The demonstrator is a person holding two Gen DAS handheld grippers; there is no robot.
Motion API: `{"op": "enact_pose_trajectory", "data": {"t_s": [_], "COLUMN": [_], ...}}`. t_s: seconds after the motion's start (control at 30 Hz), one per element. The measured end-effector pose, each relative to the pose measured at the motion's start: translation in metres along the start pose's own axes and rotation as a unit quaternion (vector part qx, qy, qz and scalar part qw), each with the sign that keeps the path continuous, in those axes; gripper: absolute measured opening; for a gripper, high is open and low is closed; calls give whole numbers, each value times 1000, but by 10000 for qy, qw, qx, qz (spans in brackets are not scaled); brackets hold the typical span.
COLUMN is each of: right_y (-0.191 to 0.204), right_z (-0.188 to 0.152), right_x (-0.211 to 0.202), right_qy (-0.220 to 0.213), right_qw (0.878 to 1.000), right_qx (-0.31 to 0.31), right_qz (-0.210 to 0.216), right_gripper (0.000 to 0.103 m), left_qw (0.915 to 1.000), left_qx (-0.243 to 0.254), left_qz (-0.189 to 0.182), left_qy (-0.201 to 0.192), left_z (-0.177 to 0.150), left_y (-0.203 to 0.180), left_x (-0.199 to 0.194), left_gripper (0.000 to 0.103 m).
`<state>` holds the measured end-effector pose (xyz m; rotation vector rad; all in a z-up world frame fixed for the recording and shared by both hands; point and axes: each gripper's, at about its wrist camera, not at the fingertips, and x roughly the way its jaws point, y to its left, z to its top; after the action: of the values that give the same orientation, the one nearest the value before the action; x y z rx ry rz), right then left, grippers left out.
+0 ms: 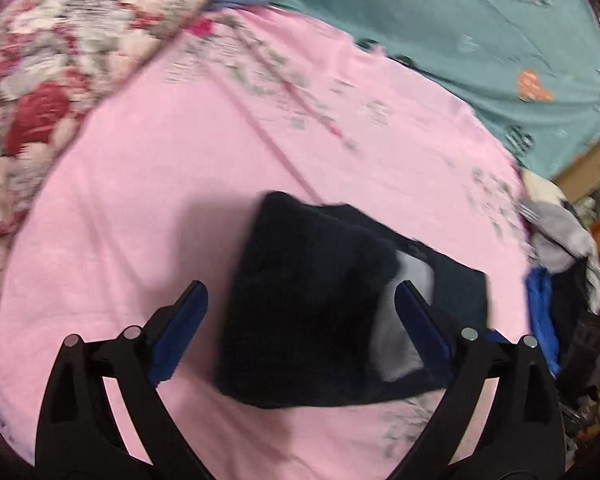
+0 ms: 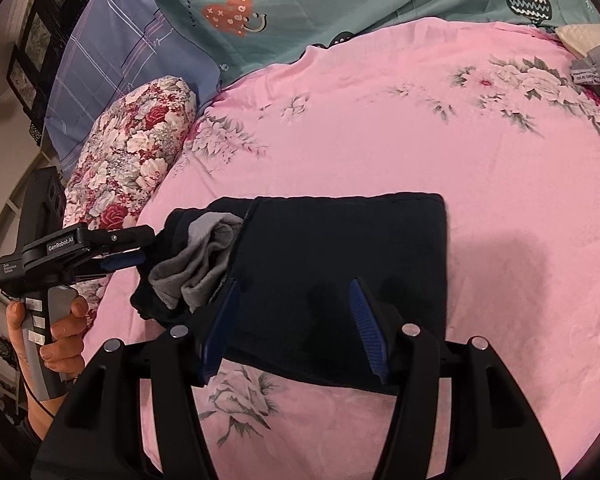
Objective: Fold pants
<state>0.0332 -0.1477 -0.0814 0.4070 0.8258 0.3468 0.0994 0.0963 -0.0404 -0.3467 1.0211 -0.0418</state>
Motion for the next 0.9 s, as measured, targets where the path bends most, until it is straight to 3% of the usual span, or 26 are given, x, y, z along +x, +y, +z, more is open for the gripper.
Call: {"op": "enact_pose_trajectory", "data": {"t_s": [0.07,0.13,0.2,0.33,0.7,0.9], "right_y": [8,16,23,38,63,85], "right_z": [1,2,2,6,14,6], "right_x": [12,23,33,50,78,101], "right_qy": [185,353,482,755,1138,1466], "right_qw": [9994,9979,9965,9922,9883,9878], "right_qx": [33,92,138,239,479,141], "right_qz": [300,541,673,960,899,498], "right_gripper": [58,65,65,65,65,65], "left_qw": [9995,9989,9982,9984,9990,9991], "left_qx": [-86,-162,-110,33,79,73], "left_qz": [287,379,462,338,84,-77], "left_qy": [30,229,359,452,430,418], "left_z": [-4,-13,-22,-38,-42,-44], "left_y": [11,21,22,21,27,33], "left_x": [7,20,31,43,43,39], "left_gripper": [96,96,96,96,97,97]}}
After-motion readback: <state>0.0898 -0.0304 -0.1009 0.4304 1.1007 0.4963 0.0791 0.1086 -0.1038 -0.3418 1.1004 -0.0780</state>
